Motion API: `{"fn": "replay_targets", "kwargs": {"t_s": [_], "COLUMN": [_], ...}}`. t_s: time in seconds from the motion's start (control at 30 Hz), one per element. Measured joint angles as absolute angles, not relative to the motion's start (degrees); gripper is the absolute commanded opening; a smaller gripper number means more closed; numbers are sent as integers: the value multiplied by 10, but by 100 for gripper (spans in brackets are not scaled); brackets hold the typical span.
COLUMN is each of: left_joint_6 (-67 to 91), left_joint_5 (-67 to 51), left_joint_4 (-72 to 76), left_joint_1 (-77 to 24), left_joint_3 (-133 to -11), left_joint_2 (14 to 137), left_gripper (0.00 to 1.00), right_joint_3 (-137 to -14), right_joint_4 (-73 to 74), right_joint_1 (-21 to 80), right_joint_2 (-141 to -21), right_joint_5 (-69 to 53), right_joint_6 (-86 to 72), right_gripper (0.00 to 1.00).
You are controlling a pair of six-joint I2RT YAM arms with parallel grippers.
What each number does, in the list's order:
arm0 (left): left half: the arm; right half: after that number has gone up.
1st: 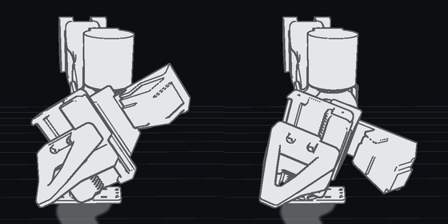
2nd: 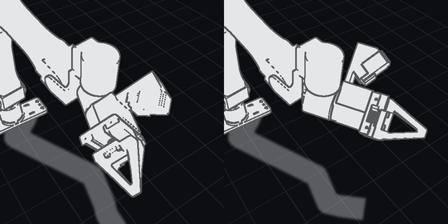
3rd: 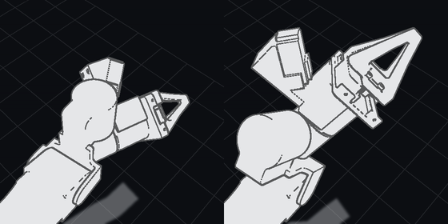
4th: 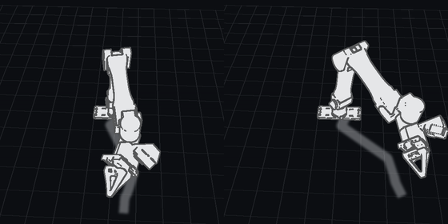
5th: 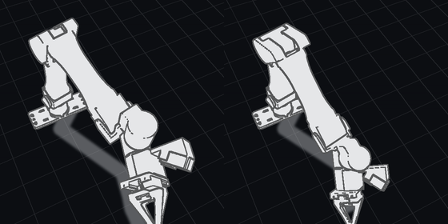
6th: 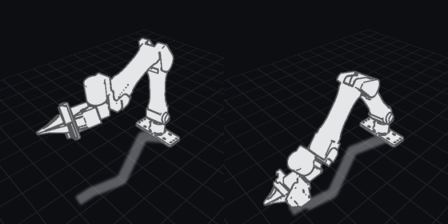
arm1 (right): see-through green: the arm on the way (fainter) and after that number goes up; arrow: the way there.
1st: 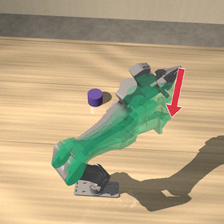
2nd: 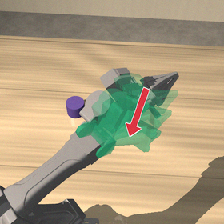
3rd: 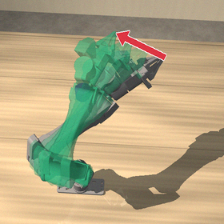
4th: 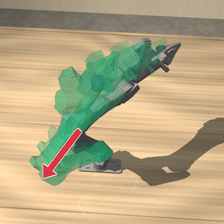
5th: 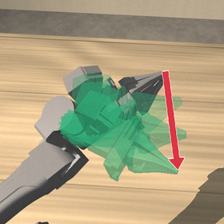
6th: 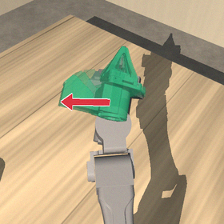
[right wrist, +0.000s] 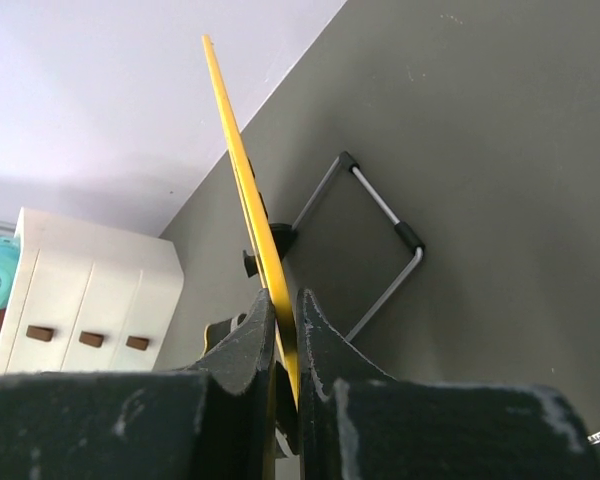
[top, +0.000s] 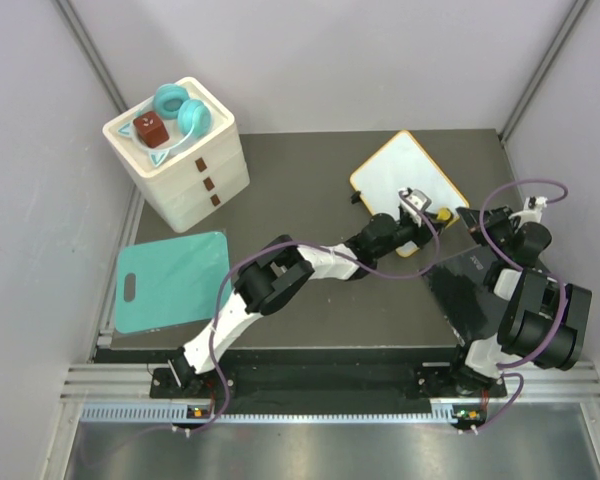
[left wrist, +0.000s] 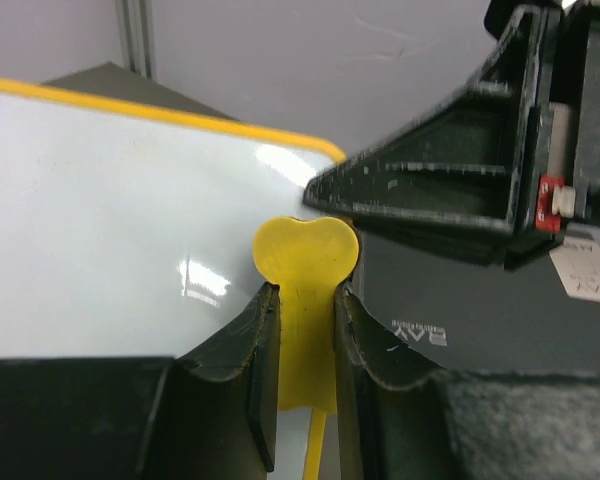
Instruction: Erase the whiteboard
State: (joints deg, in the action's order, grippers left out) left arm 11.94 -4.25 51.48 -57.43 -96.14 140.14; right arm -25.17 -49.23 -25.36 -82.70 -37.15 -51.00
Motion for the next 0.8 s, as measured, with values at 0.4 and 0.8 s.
{"fn": "replay_targets", "kwargs": {"t_s": [0.4, 0.8], "left_joint_6": [115, 139], "left_joint_5": [-25, -15], "left_joint_4": [453, 526], "left_joint_1": [-573, -569], "left_joint_3": [-1099, -840], "left_joint_2": [1449, 1351], "left_gripper": [0, 0], "right_joint_3": [-252, -251], "right_joint_4": [-497, -493], "right_joint_1": [-254, -254], "right_joint_2": [-827, -827], "right_joint_5": [-372, -375], "right_joint_6": [-512, -507], "right_gripper": [0, 0]}}
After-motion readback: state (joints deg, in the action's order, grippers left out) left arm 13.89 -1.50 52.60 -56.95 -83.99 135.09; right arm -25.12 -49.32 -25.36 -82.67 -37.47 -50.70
